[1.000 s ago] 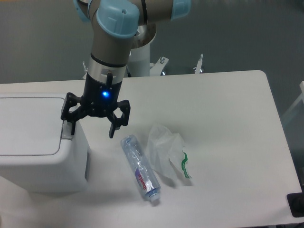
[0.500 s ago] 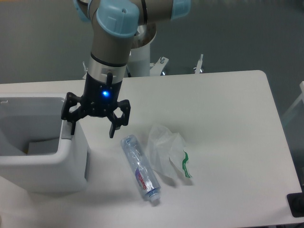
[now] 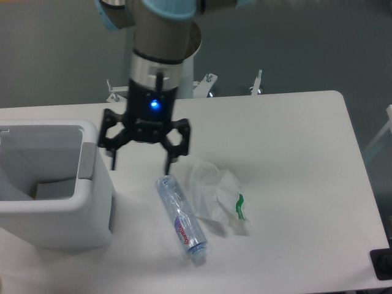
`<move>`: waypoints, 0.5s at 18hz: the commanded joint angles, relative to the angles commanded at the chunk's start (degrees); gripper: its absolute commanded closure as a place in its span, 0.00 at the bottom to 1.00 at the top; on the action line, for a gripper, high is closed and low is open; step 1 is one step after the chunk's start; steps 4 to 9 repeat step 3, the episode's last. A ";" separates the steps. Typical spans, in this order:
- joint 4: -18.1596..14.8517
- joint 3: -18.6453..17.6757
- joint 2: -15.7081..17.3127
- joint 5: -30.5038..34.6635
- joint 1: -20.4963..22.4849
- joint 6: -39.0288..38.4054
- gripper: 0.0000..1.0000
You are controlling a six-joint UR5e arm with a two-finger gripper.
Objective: Open the trash can
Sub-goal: 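Lift the gripper up and away from the opened bin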
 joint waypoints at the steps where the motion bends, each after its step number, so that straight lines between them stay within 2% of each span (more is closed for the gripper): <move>1: -0.44 0.00 -0.09 2.03 0.27 2.11 0.00; 3: -0.44 -0.09 -0.26 3.02 1.14 4.24 0.00; 9: -0.44 -0.09 -0.26 3.02 1.14 4.24 0.00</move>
